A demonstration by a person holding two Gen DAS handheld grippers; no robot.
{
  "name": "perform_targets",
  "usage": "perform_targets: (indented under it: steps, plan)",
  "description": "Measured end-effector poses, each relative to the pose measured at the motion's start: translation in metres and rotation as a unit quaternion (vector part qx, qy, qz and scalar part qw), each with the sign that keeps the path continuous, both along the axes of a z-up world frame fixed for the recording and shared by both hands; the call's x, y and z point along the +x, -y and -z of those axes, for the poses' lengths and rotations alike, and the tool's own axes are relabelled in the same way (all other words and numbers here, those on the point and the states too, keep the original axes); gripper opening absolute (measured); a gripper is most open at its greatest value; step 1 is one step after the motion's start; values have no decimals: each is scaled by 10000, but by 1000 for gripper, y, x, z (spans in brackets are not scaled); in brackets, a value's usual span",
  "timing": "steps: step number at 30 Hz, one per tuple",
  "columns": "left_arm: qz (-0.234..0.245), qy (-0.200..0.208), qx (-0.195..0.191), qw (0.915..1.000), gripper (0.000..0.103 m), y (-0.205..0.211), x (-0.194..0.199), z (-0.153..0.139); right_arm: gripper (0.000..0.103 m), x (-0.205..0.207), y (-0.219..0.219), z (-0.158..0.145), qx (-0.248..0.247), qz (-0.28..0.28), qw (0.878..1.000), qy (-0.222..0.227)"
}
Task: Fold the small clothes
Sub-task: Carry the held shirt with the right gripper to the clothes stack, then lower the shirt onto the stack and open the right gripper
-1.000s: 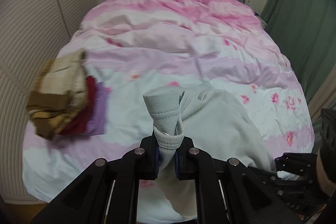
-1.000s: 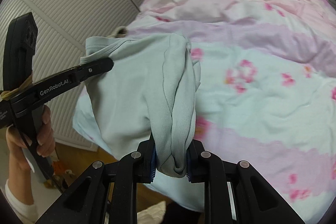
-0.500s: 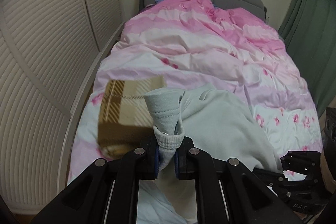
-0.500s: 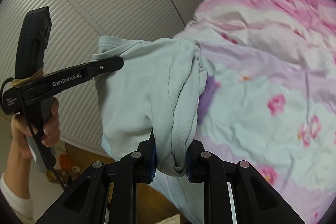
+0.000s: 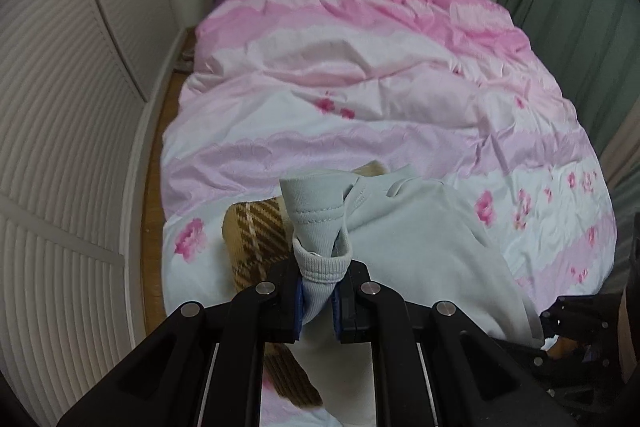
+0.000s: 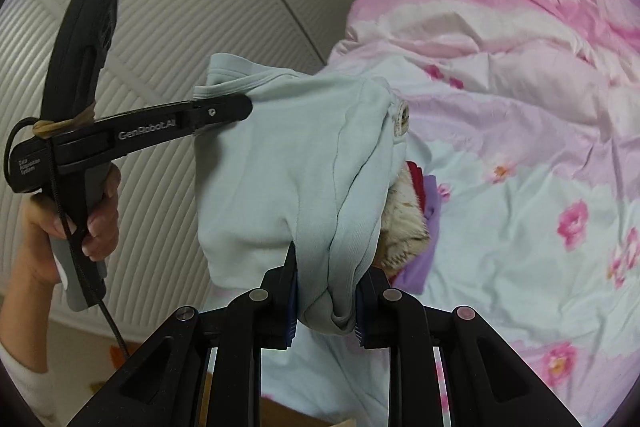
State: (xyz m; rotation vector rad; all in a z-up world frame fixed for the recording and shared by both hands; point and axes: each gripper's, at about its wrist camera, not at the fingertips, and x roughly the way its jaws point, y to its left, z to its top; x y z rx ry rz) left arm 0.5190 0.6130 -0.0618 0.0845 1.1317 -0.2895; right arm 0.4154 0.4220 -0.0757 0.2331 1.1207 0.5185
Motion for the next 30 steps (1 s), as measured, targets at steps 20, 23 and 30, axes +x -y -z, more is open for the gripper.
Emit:
perform_targets:
  steps: [20,23,30]
  plan:
    - [-173,869,1160,9893,65,-7,-34,-12,61,2,-13,23,-517,466,9973,-236]
    - [-339,950,1123,9885,71,3,-63,-26,72,-15,4,3,-750,516,9957,161]
    - [-485,1321,652,9879,88,68,-145,-51,81,-51,74,-43,-1311,895,9836,855]
